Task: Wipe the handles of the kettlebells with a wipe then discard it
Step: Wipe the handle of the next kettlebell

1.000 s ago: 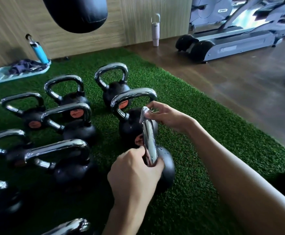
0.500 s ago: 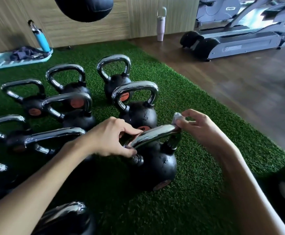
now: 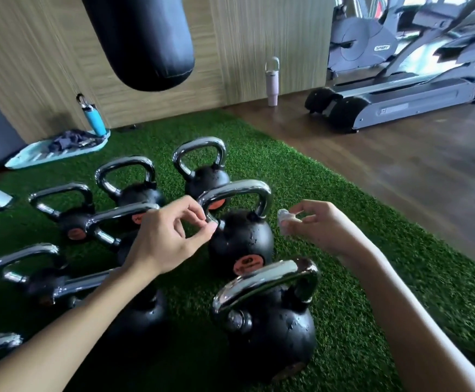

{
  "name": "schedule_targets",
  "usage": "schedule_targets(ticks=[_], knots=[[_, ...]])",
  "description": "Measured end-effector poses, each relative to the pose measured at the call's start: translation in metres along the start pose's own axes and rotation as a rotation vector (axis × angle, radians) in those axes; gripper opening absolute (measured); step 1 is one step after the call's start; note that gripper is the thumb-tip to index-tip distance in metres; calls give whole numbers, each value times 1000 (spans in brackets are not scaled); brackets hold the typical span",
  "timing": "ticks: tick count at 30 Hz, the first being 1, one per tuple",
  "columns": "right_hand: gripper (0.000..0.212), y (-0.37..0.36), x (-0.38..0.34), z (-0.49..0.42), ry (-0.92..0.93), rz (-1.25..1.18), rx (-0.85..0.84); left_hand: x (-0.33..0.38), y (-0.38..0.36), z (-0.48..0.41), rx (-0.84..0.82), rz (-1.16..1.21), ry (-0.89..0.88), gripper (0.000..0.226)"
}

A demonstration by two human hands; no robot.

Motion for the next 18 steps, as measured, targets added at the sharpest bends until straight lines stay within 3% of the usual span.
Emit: schedule_targets(ticks=[3,6,10,15,18], knots=[[19,-9,-17,-29,39,14,44,-5,-4,-34,-70,-194,35,32],[17,-17,-45,-55,159,79,123,-18,-8,-70,-187,-393,58,31],[23,-28,-80,-90,303,237,213,-42,-8,-116,-330,-448,151,31],[15,-49,-99,-112,447,599,68,-48,-20,-129,-601,-486,181,57],[21,-62,-101,-117,570,698,-5,-51,-29,-129,-567,-437,208,49]])
Point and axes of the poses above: each hand's wrist, its own z-axis away from the middle knuckle, its own y-axis out of the back of the hand, x = y × z, the point moved 3 cm from there along -z, towards the middle knuckle, and after that the axes turned 2 degrees about x, right-handed, at the moved point
